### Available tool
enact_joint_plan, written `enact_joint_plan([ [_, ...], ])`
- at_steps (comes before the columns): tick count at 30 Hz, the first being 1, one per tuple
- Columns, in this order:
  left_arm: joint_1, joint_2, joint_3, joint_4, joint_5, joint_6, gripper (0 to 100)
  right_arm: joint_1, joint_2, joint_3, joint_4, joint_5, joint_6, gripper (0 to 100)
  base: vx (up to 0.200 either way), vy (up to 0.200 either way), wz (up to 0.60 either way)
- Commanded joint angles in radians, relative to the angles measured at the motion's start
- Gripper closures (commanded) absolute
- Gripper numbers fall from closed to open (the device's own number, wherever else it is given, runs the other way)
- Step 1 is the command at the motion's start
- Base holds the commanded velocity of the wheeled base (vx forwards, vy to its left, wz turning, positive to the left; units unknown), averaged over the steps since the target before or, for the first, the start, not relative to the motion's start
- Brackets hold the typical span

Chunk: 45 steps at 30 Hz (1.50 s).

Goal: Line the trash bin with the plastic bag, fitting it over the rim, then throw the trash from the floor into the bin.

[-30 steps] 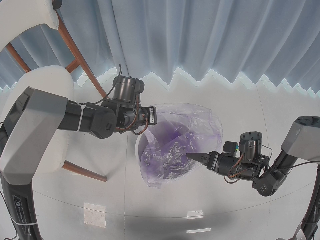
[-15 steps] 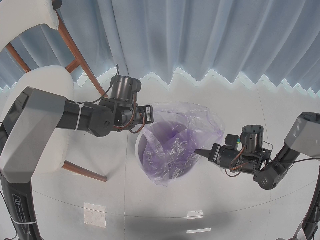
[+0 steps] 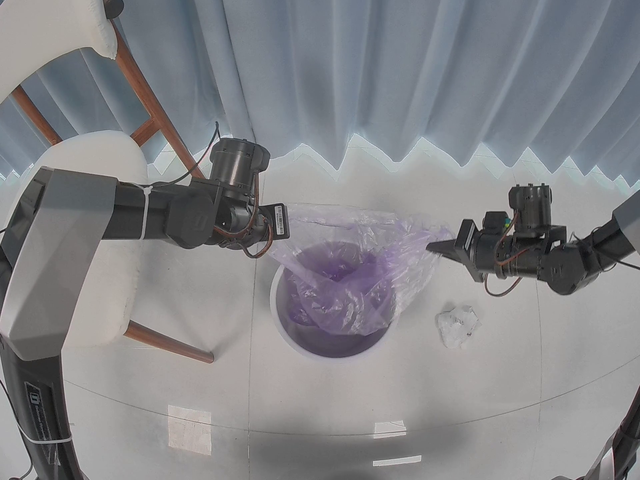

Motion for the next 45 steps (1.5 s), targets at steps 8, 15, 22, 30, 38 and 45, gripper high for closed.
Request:
enact_joint_plan([
  [8, 0.07, 0.174, -0.216, 0.109, 0.032, -0.021, 100, -0.051, 0.147, -0.252, 0.1, -0.004, -0.021, 100, 0.0, 0.0, 0.0],
  [15, 0.071, 0.229, -0.222, 0.109, 0.034, -0.05, 100, -0.054, 0.225, -0.258, 0.092, -0.044, -0.08, 100, 0.0, 0.0, 0.0],
  [22, 0.071, 0.235, -0.217, 0.132, 0.034, -0.063, 100, -0.064, 0.25, -0.254, 0.097, -0.041, -0.094, 100, 0.0, 0.0, 0.0],
  [30, 0.078, 0.231, -0.205, 0.168, 0.034, -0.087, 100, -0.064, 0.251, -0.214, 0.095, -0.003, -0.094, 100, 0.0, 0.0, 0.0],
  [38, 0.094, 0.211, -0.198, 0.29, 0.029, -0.11, 100, -0.064, 0.248, -0.168, 0.097, 0.002, -0.094, 100, 0.0, 0.0, 0.0],
  [45, 0.093, 0.208, -0.181, 0.325, 0.02, -0.195, 100, -0.06, 0.238, -0.109, 0.088, 0.028, -0.094, 100, 0.0, 0.0, 0.0],
])
